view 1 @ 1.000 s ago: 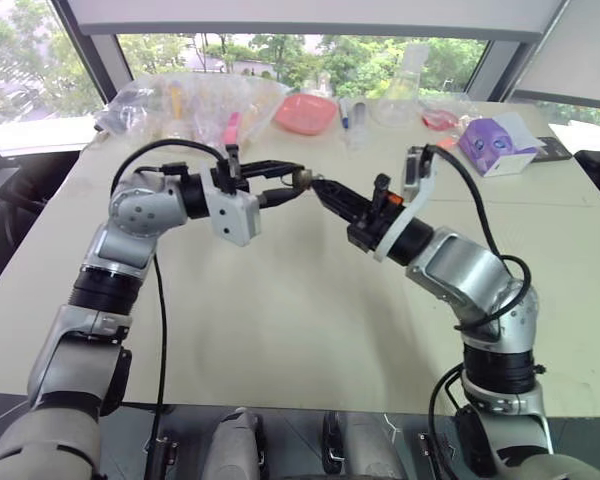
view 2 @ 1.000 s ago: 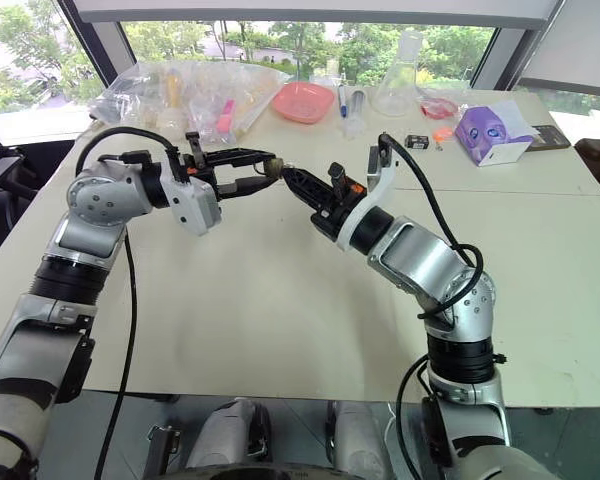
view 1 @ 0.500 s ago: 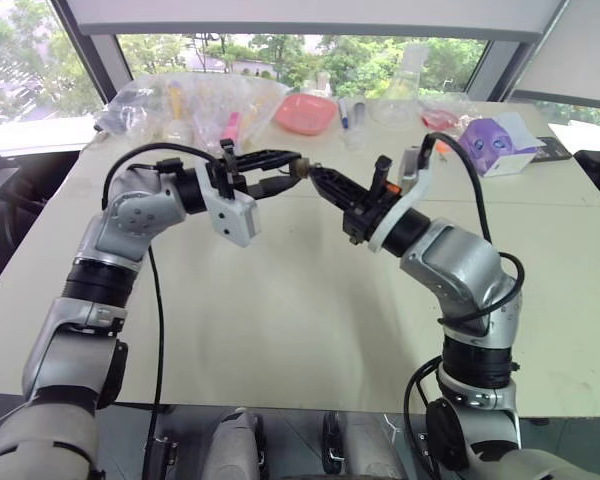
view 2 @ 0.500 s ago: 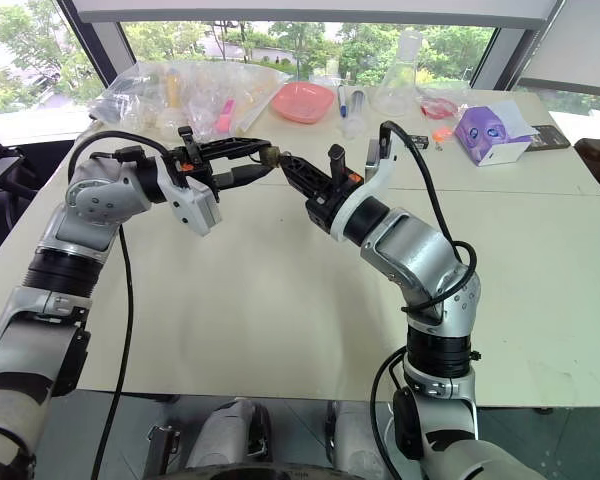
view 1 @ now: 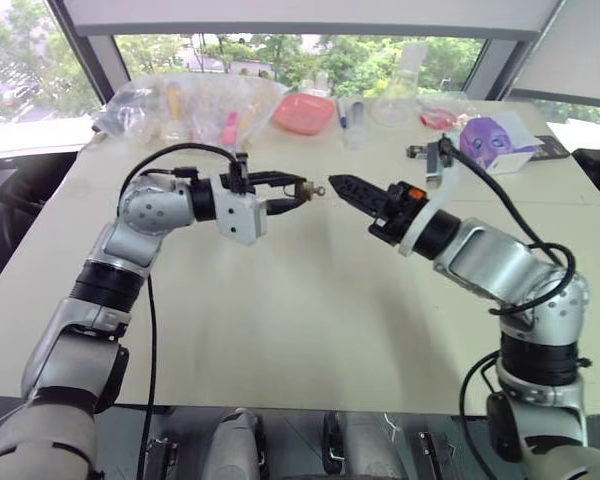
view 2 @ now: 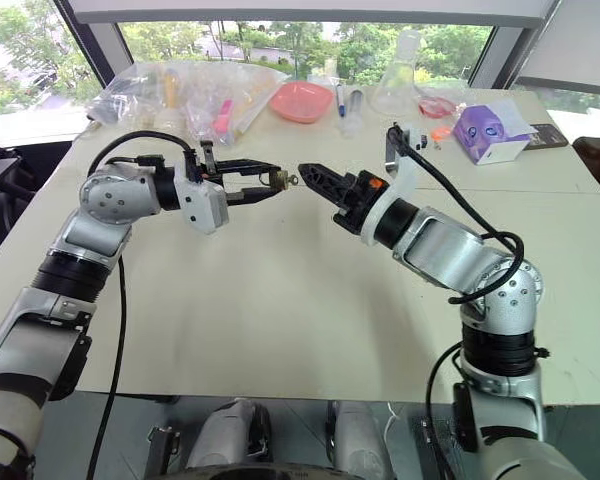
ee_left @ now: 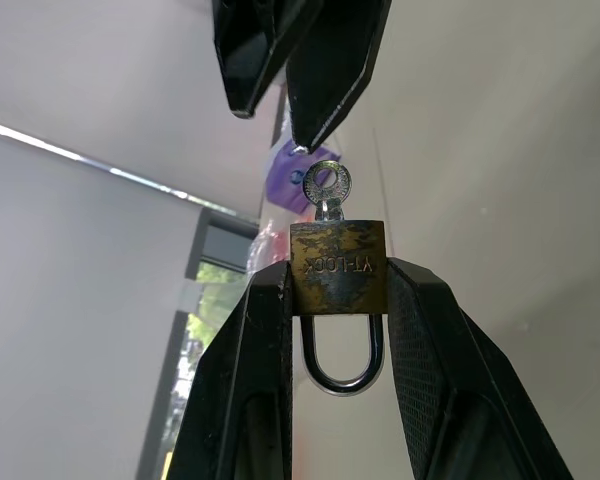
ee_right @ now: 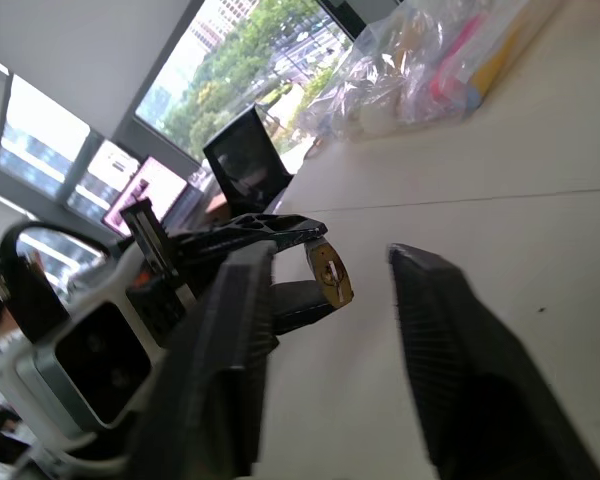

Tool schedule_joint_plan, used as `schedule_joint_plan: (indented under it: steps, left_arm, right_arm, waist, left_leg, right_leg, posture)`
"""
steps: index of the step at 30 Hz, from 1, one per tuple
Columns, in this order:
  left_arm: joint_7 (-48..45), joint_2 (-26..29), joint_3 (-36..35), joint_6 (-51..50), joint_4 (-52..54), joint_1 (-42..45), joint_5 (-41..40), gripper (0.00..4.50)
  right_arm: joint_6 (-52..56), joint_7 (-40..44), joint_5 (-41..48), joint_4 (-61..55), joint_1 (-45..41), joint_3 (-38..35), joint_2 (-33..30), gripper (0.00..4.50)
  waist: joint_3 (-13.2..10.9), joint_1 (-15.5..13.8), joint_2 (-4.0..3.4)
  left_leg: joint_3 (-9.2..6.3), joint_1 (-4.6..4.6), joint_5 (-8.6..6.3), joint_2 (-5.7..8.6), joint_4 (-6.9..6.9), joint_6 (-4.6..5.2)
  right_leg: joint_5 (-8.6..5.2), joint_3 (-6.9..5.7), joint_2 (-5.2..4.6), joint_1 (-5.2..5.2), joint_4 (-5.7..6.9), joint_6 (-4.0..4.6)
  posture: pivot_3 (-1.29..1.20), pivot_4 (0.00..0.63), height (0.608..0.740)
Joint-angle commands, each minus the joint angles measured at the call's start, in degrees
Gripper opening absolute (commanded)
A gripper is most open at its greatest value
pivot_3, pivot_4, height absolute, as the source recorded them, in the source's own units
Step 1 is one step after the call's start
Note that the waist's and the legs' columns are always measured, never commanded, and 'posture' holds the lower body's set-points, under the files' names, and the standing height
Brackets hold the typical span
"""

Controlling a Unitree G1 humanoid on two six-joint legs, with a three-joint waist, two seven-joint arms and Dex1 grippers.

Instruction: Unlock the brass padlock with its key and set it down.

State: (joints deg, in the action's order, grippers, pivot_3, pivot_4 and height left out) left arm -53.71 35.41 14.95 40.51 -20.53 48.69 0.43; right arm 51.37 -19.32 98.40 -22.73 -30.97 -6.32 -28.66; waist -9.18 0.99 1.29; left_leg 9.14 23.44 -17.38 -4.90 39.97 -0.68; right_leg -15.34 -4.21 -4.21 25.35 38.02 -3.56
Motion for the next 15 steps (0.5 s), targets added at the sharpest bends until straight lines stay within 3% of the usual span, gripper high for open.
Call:
schedule_joint_plan:
  steps: [1, 14, 15]
  left_arm:
    - [-0.7, 0.4, -1.4, -0.1, 1.8, 0.5, -1.5, 0.71]
    - [0.4, -0.7, -2.0, 0.4, 5.2, -1.3, -0.8, 0.71]
    - [0.4, -0.8, -2.0, 0.3, 5.4, -1.4, -0.8, 0.71]
  right_arm:
    - [0.4, 5.5, -3.2, -3.2, 0.8, 0.9, -1.7, 3.36]
    - [-0.6, 8.4, -4.0, -0.2, 1.7, 0.4, -1.4, 3.36]
    - [-0.6, 8.2, -3.8, -0.2, 1.6, 0.5, -1.3, 3.13]
  waist:
    - [0.0, -0.2, 0.0]
    - [0.0, -0.4, 0.0]
    - [0.0, -0.4, 0.0]
  left_leg:
    - [0.0, 0.0, 0.01, -0.01, 0.0, -0.01]
    - [0.02, 0.02, 0.01, 0.02, 0.06, -0.02]
    - [0.02, 0.02, 0.01, 0.02, 0.05, -0.02]
  right_leg:
    - [0.0, 0.0, 0.03, -0.01, 0.0, 0.0]
    - [0.0, 0.0, -0.02, -0.03, -0.01, 0.0]
    - [0.0, 0.0, -0.02, -0.03, 0.0, 0.0]
  posture:
    - [0.0, 0.15, 0.74]
    - [0.0, 0.15, 0.74]
    - [0.0, 0.15, 0.74]
